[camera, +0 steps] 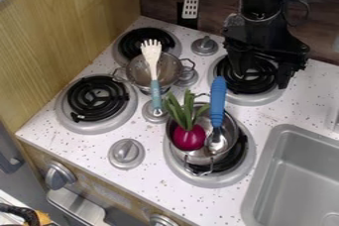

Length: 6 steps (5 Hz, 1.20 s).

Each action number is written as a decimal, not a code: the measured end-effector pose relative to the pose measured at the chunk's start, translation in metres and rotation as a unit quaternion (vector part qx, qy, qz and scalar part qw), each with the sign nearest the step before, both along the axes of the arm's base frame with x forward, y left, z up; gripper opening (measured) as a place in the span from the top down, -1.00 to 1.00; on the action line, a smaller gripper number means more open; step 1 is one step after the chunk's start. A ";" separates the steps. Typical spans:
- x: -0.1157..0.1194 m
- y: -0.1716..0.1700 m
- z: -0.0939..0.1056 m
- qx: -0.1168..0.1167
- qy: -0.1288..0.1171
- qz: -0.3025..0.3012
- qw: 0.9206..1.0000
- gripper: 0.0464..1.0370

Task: Put the white spoon on the top right burner

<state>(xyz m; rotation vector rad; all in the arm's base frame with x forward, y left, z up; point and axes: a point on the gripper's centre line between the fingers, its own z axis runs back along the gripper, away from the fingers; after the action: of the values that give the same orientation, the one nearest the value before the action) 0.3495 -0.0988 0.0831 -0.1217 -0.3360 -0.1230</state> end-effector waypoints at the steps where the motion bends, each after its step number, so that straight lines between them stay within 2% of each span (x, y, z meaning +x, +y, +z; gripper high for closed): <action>1: -0.002 0.001 -0.011 0.003 0.016 0.002 1.000 -0.93; 2: -0.003 0.017 -0.014 0.008 0.028 0.042 0.999 -0.93; 3: -0.014 0.032 -0.008 0.021 0.070 0.099 0.992 -0.93; 4: -0.024 0.056 -0.001 0.035 0.112 0.207 0.971 -0.93; 5: -0.031 0.086 -0.013 0.061 0.112 0.250 0.960 -0.93; 6: -0.032 0.109 -0.014 0.109 0.095 0.281 0.949 -0.93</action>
<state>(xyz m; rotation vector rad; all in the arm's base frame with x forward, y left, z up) 0.3177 0.0102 0.0693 0.1825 -0.1530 0.4147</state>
